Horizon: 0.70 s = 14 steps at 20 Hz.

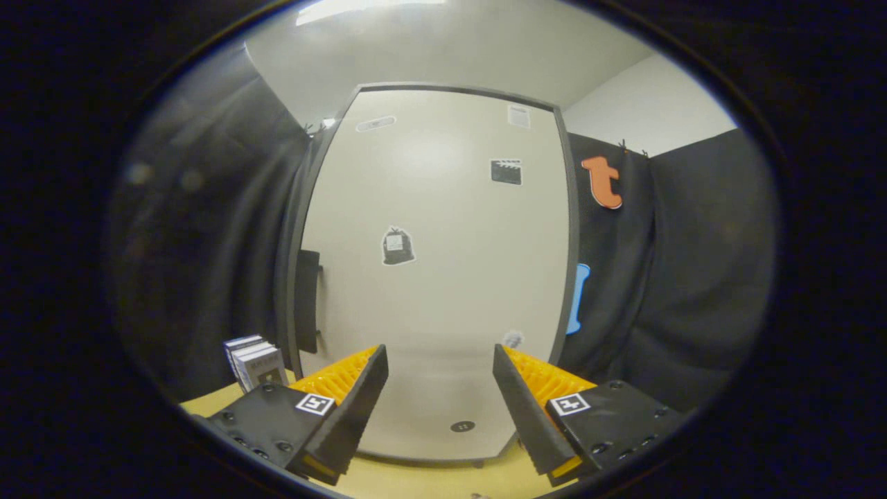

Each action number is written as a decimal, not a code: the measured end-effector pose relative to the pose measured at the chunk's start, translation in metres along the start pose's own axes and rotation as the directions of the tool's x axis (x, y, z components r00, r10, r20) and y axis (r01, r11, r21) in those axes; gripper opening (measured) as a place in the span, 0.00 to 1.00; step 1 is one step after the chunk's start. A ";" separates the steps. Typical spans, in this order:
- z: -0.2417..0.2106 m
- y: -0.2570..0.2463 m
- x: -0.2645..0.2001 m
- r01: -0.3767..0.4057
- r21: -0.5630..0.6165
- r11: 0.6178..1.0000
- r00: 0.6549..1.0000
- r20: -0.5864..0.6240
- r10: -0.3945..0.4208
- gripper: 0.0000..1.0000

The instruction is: Open the shoe cabinet door, grab the shoes and put them into the shoe cabinet, then close the shoe cabinet door.

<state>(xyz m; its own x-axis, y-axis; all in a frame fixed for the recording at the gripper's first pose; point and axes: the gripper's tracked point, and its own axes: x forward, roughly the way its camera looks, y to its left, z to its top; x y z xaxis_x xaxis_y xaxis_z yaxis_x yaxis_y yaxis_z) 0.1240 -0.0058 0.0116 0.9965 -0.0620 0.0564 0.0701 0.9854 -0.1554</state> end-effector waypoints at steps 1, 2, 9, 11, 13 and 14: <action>-0.006 -0.016 -0.005 0.007 -0.006 1.000 1.000 -0.003 -0.007 0.97; -0.012 -0.031 -0.010 0.007 -0.002 1.000 1.000 -0.008 -0.007 0.97; -0.050 -0.082 -0.040 -0.124 0.053 0.991 0.992 0.016 0.124 0.97; -0.053 -0.092 -0.047 -0.147 0.077 0.986 0.989 0.029 0.145 0.97; -0.051 -0.099 -0.053 -0.178 0.066 0.982 0.984 0.041 0.176 0.97; -0.048 -0.103 -0.056 -0.185 0.062 0.981 0.982 0.055 0.182 0.97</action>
<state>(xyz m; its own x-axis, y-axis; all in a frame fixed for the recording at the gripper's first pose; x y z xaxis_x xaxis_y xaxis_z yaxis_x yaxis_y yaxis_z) 0.0633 -0.1118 -0.0225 0.9885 0.1274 0.0811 -0.1190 0.9877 -0.1013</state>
